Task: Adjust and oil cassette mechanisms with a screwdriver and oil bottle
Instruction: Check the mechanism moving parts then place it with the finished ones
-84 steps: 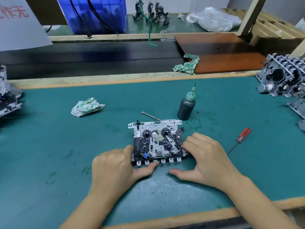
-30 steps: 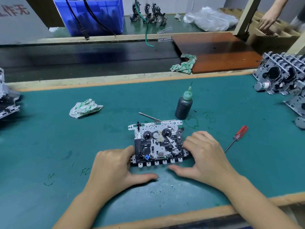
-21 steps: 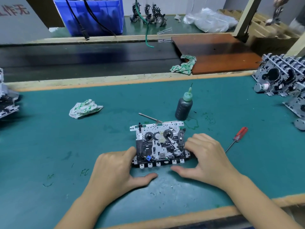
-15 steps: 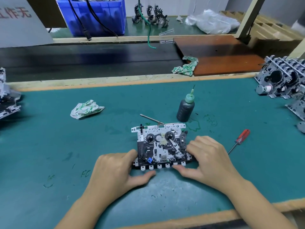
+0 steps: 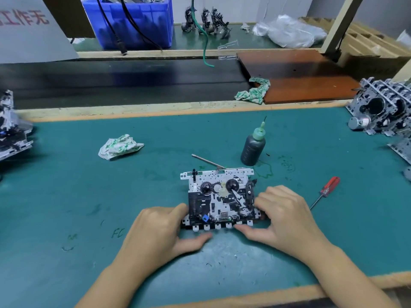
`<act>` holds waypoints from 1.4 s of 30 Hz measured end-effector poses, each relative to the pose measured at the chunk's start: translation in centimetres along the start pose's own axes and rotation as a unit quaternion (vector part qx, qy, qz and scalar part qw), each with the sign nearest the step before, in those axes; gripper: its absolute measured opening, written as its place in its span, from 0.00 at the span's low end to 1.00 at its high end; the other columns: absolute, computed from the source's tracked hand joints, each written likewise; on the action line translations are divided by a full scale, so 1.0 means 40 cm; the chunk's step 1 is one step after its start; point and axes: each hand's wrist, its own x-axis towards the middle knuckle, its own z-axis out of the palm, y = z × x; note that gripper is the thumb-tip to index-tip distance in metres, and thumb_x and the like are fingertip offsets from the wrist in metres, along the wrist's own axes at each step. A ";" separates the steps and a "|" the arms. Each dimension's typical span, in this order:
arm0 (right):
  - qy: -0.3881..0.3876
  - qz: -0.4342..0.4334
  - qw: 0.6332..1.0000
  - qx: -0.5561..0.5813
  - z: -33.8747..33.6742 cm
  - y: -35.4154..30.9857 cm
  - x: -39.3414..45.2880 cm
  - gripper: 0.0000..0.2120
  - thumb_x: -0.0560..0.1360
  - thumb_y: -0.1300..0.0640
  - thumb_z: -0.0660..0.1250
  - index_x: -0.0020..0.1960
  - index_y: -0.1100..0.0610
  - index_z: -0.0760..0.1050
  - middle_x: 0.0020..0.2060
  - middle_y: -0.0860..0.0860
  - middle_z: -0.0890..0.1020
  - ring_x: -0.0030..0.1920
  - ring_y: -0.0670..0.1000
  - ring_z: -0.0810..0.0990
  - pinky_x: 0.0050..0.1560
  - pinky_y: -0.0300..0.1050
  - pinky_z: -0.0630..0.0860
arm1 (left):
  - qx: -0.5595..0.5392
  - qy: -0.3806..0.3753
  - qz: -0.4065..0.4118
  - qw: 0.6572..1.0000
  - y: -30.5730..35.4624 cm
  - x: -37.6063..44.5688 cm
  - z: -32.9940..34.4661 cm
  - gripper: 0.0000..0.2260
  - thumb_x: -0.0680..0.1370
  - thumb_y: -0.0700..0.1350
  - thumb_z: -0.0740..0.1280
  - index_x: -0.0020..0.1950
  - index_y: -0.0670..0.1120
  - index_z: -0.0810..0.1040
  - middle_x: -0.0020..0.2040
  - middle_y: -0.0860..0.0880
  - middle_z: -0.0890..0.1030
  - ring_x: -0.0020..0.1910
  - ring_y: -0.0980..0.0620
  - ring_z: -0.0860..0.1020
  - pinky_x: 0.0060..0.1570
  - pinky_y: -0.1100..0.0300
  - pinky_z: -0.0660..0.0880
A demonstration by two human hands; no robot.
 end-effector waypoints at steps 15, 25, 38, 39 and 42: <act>-0.001 -0.019 0.999 0.042 -0.006 -0.008 0.005 0.26 0.68 0.38 0.67 0.27 0.57 0.64 0.24 0.49 0.65 0.27 0.50 0.61 0.32 0.41 0.59 | 0.000 0.034 -0.115 0.993 0.036 0.002 0.003 0.27 0.61 0.69 0.64 0.24 0.45 0.65 0.16 0.49 0.64 0.16 0.47 0.67 0.18 0.62 0.65; 0.019 0.013 0.999 0.034 -0.003 -0.024 0.009 0.27 0.67 0.34 0.64 0.27 0.56 0.64 0.23 0.48 0.65 0.26 0.50 0.62 0.33 0.41 0.56 | -0.005 0.006 -0.103 0.995 0.016 0.003 -0.003 0.32 0.58 0.76 0.61 0.25 0.47 0.62 0.19 0.50 0.66 0.18 0.48 0.67 0.18 0.59 0.65; 0.011 -0.004 1.000 0.017 -0.001 -0.016 0.007 0.25 0.67 0.37 0.66 0.26 0.56 0.64 0.21 0.49 0.67 0.25 0.52 0.66 0.35 0.45 0.73 | 0.052 0.052 -0.113 0.991 0.036 0.000 0.012 0.28 0.61 0.71 0.63 0.23 0.46 0.64 0.18 0.49 0.62 0.16 0.49 0.65 0.20 0.64 0.59; 0.012 -0.007 1.000 0.018 -0.003 -0.016 0.008 0.25 0.67 0.37 0.66 0.26 0.56 0.64 0.21 0.49 0.67 0.26 0.51 0.65 0.36 0.45 0.73 | 0.064 0.058 -0.113 0.990 0.036 -0.001 0.012 0.29 0.62 0.71 0.62 0.22 0.45 0.64 0.18 0.49 0.62 0.16 0.49 0.65 0.20 0.64 0.58; 0.000 -0.029 0.999 0.037 -0.010 -0.011 0.007 0.27 0.67 0.36 0.67 0.27 0.56 0.64 0.22 0.48 0.66 0.27 0.50 0.63 0.41 0.45 0.72 | 0.081 0.066 -0.118 0.987 0.037 -0.001 0.010 0.29 0.64 0.71 0.61 0.22 0.45 0.66 0.18 0.48 0.62 0.15 0.49 0.64 0.21 0.65 0.57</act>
